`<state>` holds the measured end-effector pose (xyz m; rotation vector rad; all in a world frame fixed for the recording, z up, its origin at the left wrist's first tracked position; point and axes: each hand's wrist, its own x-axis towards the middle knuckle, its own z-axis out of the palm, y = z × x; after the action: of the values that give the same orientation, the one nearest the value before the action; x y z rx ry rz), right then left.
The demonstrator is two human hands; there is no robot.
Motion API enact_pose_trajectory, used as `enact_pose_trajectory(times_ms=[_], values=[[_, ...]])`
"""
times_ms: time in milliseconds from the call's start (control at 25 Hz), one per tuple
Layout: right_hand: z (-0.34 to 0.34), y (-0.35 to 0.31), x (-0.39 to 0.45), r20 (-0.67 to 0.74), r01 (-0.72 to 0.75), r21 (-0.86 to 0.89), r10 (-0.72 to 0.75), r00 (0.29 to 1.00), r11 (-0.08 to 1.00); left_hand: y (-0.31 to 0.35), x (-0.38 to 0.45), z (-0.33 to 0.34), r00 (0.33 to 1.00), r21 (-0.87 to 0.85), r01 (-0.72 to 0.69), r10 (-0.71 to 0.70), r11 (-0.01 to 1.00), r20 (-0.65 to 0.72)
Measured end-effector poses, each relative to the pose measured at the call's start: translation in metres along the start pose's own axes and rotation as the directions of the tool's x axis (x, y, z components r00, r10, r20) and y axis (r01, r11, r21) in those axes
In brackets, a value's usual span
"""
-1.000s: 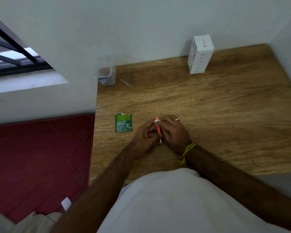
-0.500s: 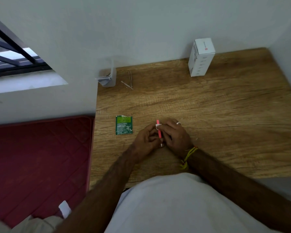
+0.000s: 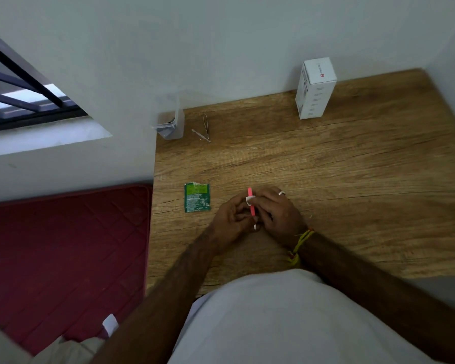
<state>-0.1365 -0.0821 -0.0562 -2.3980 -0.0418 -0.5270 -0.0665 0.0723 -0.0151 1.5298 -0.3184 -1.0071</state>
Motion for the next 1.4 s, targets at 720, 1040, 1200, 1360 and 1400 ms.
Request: enact_pose_trajectory(times_ms=[720,1040,1200,1360,1400], values=[[-0.008,0.001,-0.008,0.038,0.106,-0.035,-0.105,0.994,0.994,-0.004,0.002,-0.001,0.999,0.008,0.027,-0.026,1.000,-0.027],[-0.012,-0.002,-0.009,0.044,0.082,-0.046,-0.080,0.996,0.996,-0.002,0.001,-0.001,1.000,0.017,0.012,-0.011,1.000,-0.029],[-0.012,-0.005,-0.010,0.044,0.115,-0.061,-0.112,0.993,0.992,0.000,0.002,-0.001,0.999,0.019,0.024,-0.024,1.000,-0.022],[-0.014,-0.005,-0.011,0.032,0.112,-0.062,-0.110,0.993,0.992,0.001,0.001,-0.003,0.999,0.013,0.027,-0.027,1.000,-0.017],[-0.014,-0.004,-0.012,0.039,0.122,-0.061,-0.120,0.992,0.991,0.001,0.001,-0.003,0.999,0.000,0.036,-0.036,0.999,-0.005]])
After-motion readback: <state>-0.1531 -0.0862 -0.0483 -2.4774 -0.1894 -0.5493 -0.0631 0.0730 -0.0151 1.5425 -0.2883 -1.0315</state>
